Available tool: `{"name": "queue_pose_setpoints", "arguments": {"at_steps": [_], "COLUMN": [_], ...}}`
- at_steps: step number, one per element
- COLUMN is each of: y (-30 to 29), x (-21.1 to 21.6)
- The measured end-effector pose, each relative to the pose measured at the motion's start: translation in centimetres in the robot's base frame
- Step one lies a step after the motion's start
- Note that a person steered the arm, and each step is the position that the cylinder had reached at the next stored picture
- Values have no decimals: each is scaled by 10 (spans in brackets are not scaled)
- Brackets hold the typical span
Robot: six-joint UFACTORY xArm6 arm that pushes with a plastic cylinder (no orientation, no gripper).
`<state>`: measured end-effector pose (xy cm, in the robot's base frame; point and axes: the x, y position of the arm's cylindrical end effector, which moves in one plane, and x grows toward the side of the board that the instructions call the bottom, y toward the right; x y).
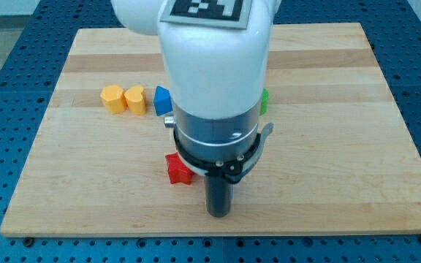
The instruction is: Push the blue cube along with red circle slightly up
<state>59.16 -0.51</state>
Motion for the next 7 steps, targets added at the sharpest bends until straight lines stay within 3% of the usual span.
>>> {"name": "queue_pose_setpoints", "arguments": {"at_steps": [3, 6, 7], "y": [5, 40, 39], "x": [-34, -102, -95]}}
